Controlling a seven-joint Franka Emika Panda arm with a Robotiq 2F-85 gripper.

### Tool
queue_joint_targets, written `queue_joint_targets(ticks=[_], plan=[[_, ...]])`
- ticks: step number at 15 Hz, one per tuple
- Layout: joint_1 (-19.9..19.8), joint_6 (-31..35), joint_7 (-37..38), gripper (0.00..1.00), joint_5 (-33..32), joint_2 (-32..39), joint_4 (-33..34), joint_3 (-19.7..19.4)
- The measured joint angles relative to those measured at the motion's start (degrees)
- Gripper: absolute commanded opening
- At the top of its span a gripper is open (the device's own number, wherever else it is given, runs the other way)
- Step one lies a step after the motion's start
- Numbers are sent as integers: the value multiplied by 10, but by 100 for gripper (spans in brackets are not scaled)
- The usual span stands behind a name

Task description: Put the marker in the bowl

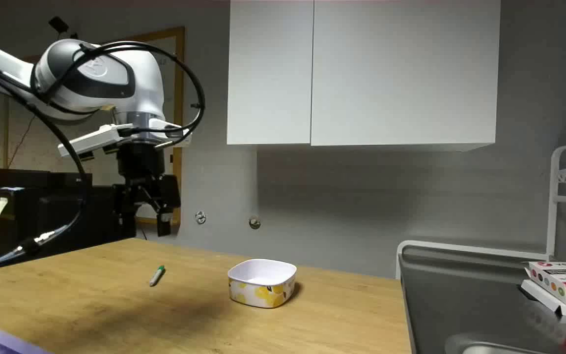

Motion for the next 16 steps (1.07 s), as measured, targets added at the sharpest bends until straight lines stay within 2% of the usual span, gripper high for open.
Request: queue_joint_targets(ticks=[12, 16], plan=[[1, 0, 0, 100, 0, 0, 0, 0], [22, 7, 2, 100, 0, 16, 7, 6]])
